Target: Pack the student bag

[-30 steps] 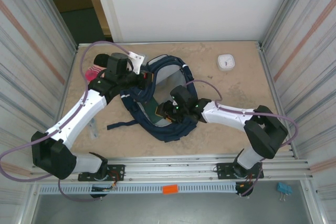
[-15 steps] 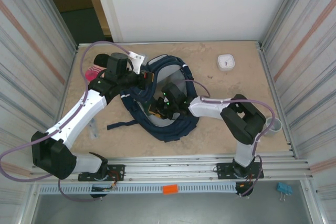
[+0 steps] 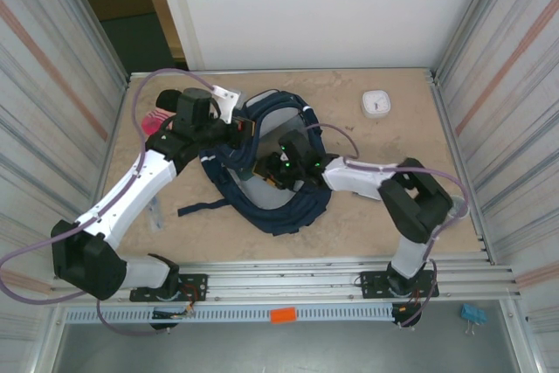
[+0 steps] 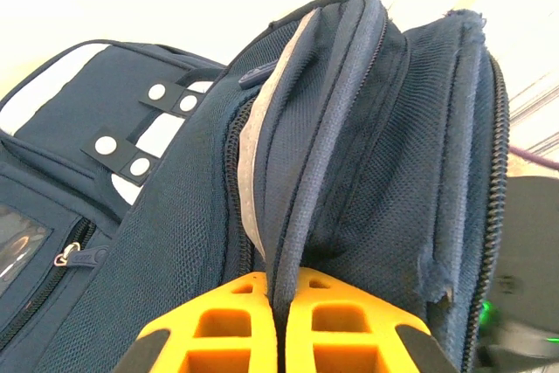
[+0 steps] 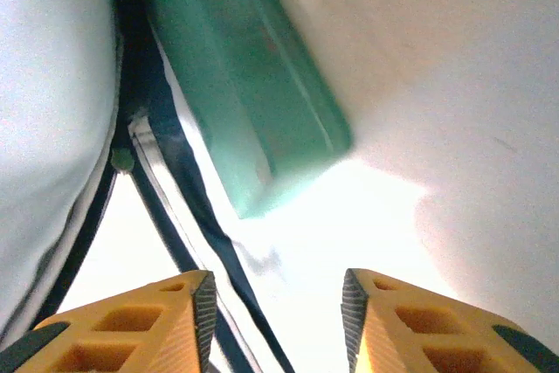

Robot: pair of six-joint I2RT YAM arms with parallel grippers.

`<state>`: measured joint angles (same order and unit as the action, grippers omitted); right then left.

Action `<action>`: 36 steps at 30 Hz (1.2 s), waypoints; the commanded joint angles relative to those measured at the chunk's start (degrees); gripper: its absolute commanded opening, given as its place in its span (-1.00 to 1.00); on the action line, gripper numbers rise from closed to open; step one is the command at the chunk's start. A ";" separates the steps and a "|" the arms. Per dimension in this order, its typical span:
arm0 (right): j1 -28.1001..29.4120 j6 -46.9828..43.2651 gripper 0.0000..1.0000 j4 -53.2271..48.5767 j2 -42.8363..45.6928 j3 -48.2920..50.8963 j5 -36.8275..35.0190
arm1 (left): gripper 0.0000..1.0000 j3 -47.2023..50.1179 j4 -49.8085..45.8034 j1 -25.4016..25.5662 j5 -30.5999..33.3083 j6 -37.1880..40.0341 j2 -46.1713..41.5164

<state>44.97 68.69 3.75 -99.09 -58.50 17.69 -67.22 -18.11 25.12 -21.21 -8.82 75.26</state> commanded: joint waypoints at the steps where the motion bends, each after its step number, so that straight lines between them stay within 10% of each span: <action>1: -1.01 -5.72 -0.07 -11.58 9.94 2.34 -5.03 | -1.00 0.78 5.10 -0.68 1.11 1.39 -3.65; 14: -26.10 -23.11 0.31 -55.20 21.34 0.75 -10.85 | -1.00 3.06 5.15 -0.78 0.95 1.25 -4.99; 22: -39.51 -33.97 0.35 -53.08 15.94 -1.24 -9.65 | -1.00 3.58 4.97 -0.92 1.09 1.54 -4.87; 36: -41.86 -34.74 0.29 -51.48 8.24 2.21 -7.97 | -1.00 4.65 4.84 -1.24 1.79 1.25 -5.75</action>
<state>2.74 33.95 -47.00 -91.59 -58.67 8.64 -62.59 -16.93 25.06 -20.95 -8.36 72.51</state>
